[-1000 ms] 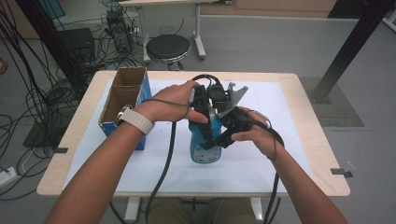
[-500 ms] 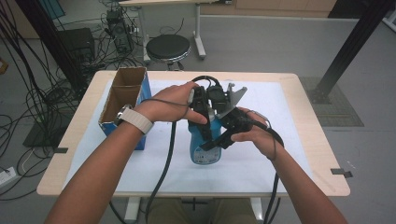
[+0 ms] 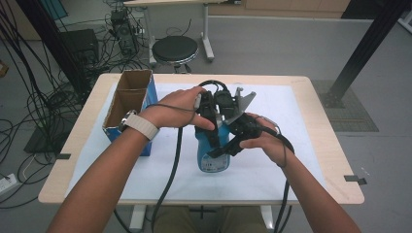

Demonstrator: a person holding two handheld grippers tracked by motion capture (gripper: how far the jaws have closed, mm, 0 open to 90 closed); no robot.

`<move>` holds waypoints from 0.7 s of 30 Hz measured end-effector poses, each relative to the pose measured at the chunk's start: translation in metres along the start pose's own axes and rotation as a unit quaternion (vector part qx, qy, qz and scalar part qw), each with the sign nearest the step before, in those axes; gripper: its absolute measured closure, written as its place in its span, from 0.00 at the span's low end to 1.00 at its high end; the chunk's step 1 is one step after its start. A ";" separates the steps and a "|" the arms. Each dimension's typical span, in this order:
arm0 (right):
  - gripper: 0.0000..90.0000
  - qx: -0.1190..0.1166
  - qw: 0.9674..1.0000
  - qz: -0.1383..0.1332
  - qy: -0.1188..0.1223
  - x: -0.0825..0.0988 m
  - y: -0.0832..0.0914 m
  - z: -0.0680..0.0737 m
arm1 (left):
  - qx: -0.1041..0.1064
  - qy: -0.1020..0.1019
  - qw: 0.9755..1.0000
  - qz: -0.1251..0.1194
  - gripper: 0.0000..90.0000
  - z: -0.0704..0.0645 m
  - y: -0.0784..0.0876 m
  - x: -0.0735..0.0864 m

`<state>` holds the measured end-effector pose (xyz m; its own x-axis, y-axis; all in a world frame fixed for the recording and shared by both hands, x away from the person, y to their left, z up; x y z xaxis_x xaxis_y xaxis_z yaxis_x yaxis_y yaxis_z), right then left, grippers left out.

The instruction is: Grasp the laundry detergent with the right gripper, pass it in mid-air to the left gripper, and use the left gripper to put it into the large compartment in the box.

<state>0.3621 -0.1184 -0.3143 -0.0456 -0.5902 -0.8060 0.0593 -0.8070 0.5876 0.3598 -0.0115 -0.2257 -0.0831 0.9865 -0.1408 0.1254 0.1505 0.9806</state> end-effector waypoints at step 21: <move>0.48 0.001 1.000 0.000 0.001 -0.001 0.000 0.000 | -0.002 0.000 1.000 -0.004 0.41 -0.001 0.001 0.001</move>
<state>0.3618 -0.1185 -0.3136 -0.0429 -0.5907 -0.8058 0.0574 -0.8066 0.5883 0.3590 -0.0105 -0.2250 -0.0839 0.9854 -0.1483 0.1204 0.1577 0.9801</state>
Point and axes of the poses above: each handheld gripper's, and its own axes: y roughly backward along the jaws, x roughly out of its underside, z roughly to its left, the point moved 1 cm from there along -y, roughly forward along the jaws, and after that the axes turned 4 degrees about x, right-handed, at the moved point
